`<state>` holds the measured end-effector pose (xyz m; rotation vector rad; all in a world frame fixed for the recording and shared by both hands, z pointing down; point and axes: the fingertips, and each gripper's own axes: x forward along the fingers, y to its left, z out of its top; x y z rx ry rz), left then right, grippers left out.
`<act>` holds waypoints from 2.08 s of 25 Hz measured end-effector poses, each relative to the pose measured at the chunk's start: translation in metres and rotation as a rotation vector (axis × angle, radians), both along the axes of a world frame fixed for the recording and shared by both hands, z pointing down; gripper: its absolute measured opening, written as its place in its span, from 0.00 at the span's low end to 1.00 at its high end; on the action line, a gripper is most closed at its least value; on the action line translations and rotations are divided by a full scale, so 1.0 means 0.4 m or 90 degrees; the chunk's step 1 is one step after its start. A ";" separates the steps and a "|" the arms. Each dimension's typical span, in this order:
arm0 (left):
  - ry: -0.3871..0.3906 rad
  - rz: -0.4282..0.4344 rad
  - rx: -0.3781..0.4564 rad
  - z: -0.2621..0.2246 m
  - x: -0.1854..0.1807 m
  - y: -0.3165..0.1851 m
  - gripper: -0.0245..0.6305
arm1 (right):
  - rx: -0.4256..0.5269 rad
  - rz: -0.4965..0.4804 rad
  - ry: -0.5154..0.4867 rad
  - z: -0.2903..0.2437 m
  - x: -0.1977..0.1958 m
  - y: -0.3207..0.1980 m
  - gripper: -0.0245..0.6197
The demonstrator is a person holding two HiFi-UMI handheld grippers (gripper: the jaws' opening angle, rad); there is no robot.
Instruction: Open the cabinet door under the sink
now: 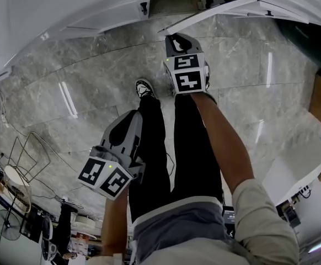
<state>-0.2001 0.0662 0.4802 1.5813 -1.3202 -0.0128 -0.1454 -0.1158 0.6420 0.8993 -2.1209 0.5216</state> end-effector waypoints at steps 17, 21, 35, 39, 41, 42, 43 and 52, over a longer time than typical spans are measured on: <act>0.064 -0.014 -0.025 0.000 0.072 -0.012 0.04 | 0.002 -0.044 0.012 0.000 0.065 0.056 0.13; 0.054 -0.008 -0.023 -0.006 0.081 -0.025 0.04 | 0.000 -0.053 0.013 0.001 0.077 0.065 0.13; 0.014 0.045 -0.027 -0.008 0.149 -0.042 0.04 | 0.008 -0.095 0.023 -0.003 0.148 0.108 0.13; 0.014 0.050 -0.035 -0.003 0.170 -0.034 0.04 | 0.007 -0.101 0.025 -0.002 0.178 0.123 0.13; 0.012 0.059 -0.039 0.001 0.182 -0.032 0.04 | 0.006 -0.103 0.025 0.000 0.194 0.128 0.13; 0.012 0.066 -0.041 0.003 0.190 -0.032 0.04 | 0.006 -0.104 0.026 0.001 0.202 0.130 0.13; 0.011 0.072 -0.041 0.003 0.197 -0.033 0.04 | 0.005 -0.105 0.026 0.002 0.210 0.133 0.13; 0.010 0.096 -0.038 0.005 0.229 -0.049 0.04 | -0.001 -0.108 0.041 0.006 0.272 0.151 0.12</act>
